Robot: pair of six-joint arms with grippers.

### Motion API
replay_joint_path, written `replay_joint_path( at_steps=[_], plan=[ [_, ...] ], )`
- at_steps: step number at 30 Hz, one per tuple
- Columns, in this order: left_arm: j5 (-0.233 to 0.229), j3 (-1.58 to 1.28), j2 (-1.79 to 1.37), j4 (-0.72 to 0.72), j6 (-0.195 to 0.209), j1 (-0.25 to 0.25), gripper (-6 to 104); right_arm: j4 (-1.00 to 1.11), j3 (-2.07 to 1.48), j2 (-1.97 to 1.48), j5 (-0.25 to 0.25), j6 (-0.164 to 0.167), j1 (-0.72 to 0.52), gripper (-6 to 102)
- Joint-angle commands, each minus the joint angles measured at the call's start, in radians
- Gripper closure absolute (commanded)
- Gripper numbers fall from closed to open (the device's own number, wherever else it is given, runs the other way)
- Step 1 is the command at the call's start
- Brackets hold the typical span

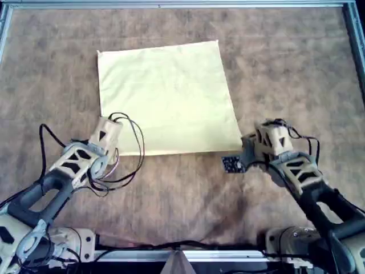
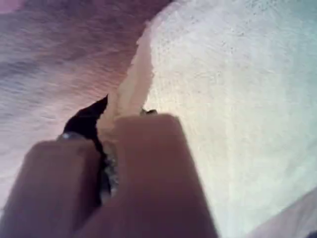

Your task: Fold a cloth

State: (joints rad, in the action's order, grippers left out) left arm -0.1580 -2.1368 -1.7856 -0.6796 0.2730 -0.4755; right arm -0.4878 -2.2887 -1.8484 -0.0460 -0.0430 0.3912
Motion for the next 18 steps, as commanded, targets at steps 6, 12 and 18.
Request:
replay_joint_path(
  at_steps=[6, 12, 18],
  plan=[
    [0.002, 0.0, -0.04, 0.006, -0.006, -0.006, 98, -0.008, -0.046, -0.167, -0.006, -0.005, -0.005, 95],
    [0.002, 0.0, -0.04, 0.006, -0.006, -0.006, 98, -0.008, -0.049, -0.173, -0.006, -0.005, -0.005, 95],
    [0.002, 0.02, -0.04, 0.009, -0.005, -0.003, 98, 0.015, -0.018, -0.149, -0.006, -0.005, -0.005, 95]
  ],
)
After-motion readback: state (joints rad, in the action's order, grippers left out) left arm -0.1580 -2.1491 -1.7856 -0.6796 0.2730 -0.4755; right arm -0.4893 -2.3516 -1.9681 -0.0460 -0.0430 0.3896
